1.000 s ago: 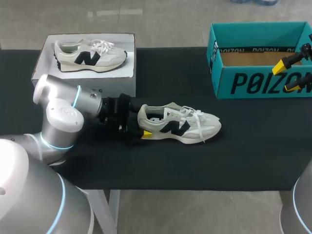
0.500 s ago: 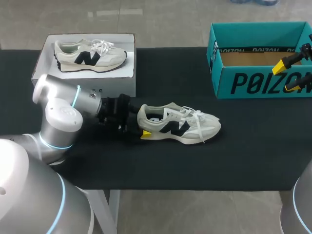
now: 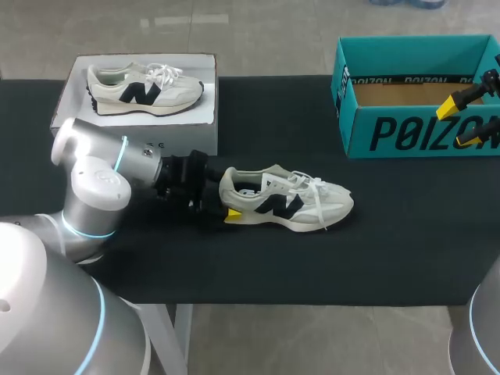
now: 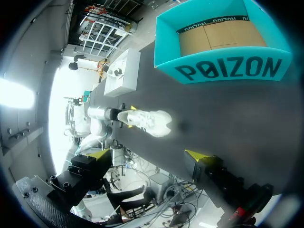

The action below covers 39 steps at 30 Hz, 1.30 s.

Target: Take the shoe out of the shoebox, open the shoe tongue, remove and reinsert the insole, then place the shoe into the shoebox

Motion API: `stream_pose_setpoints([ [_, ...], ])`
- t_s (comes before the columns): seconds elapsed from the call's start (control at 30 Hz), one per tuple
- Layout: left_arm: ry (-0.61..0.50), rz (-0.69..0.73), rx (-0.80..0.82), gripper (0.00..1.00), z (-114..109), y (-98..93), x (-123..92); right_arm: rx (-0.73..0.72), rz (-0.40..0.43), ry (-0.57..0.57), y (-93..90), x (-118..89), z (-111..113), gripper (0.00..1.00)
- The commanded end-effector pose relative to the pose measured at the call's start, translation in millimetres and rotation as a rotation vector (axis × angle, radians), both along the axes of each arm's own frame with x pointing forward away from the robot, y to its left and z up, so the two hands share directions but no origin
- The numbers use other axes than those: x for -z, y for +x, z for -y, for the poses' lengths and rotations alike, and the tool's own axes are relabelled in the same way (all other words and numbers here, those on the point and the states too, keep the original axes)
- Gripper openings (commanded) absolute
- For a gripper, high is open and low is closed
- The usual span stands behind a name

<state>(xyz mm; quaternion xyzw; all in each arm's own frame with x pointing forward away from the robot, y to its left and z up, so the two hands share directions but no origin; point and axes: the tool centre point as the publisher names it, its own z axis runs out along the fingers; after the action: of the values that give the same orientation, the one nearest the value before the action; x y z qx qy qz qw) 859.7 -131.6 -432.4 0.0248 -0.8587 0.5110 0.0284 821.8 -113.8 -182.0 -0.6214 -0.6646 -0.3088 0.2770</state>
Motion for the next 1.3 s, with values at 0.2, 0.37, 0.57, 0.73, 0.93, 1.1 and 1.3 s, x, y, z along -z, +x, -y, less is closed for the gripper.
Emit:
stream_pose_setpoints([
  [0.2, 0.002, -0.001, 0.003, 0.0, -0.7, 0.3, -0.5, 0.069, -0.197, -0.099, 50.5, 5.6, -37.6, 1.0],
  [0.37, 0.002, -0.001, 0.003, 0.0, -0.7, 0.3, -0.5, 0.213, -0.312, -0.22, 85.9, 6.9, -80.2, 1.0],
  [0.57, 0.002, -0.001, 0.003, 0.0, -0.7, 0.3, -0.5, 0.331, -0.412, -0.339, 108.0, 13.9, -116.8, 1.0],
  [0.73, 0.002, -0.001, 0.003, 0.0, -0.7, 0.3, -0.5, 0.388, -0.47, -0.482, 116.1, 22.7, -143.9, 1.0],
  [0.93, 0.002, -0.001, 0.003, 0.0, -0.7, 0.3, -0.5, 0.292, -0.476, -0.598, 119.8, 37.8, -167.7, 1.0],
  [1.1, 0.002, -0.001, 0.003, 0.0, -0.7, 0.3, -0.5, 0.237, -0.454, -0.608, 121.2, 46.2, -173.1, 1.0],
  [1.3, 0.002, -0.001, 0.003, 0.0, -0.7, 0.3, -0.5, 0.265, -0.459, -0.558, 122.6, 46.4, -169.8, 1.0],
])
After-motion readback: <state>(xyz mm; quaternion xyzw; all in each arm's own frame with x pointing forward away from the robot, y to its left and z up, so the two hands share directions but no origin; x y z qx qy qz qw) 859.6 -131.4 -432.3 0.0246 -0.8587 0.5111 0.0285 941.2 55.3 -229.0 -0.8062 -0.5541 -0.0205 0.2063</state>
